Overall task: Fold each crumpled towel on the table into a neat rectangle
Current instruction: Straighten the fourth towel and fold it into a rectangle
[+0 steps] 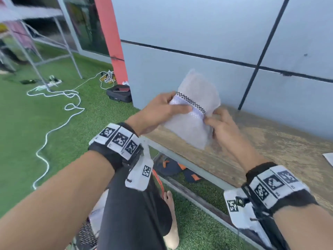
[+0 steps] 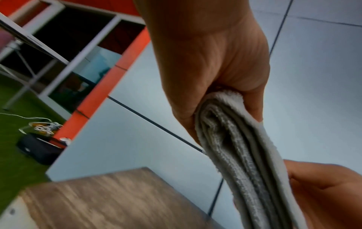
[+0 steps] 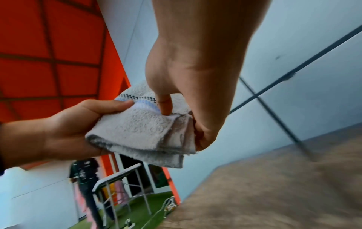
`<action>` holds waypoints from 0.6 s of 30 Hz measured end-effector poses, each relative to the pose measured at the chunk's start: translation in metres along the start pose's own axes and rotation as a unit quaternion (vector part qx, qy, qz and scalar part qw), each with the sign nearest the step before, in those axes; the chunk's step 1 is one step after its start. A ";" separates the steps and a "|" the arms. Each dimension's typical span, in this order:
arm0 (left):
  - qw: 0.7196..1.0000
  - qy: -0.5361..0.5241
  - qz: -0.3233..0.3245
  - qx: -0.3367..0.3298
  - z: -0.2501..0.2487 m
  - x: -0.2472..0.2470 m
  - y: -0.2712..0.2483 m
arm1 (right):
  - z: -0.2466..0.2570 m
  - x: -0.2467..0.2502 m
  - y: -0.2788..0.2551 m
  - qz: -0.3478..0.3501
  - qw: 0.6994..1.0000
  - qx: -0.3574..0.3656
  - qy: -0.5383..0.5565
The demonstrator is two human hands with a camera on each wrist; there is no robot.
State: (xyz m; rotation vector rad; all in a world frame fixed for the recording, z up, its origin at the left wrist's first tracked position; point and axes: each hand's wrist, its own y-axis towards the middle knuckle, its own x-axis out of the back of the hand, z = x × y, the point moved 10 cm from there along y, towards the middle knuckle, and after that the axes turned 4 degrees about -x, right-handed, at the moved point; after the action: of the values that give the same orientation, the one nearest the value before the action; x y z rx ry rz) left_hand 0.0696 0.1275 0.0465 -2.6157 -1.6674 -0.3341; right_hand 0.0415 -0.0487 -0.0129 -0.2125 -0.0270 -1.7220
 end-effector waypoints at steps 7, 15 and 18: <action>0.977 -0.009 -0.178 0.113 0.109 0.163 -0.078 | 0.016 -0.154 0.038 0.122 0.978 0.083 -0.147; 0.912 -0.051 -0.271 0.304 0.336 0.203 -0.196 | -0.143 -0.320 0.056 0.329 0.893 0.079 -0.296; 0.884 -0.035 -0.294 0.361 0.399 0.197 -0.222 | -0.202 -0.352 0.060 0.366 0.862 0.067 -0.344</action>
State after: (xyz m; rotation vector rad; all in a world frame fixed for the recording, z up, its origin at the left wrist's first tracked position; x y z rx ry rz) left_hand 0.0171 0.4521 -0.3270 -1.5797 -2.0518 0.3366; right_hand 0.1261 0.2576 -0.2726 -0.6388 -0.5284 -0.8105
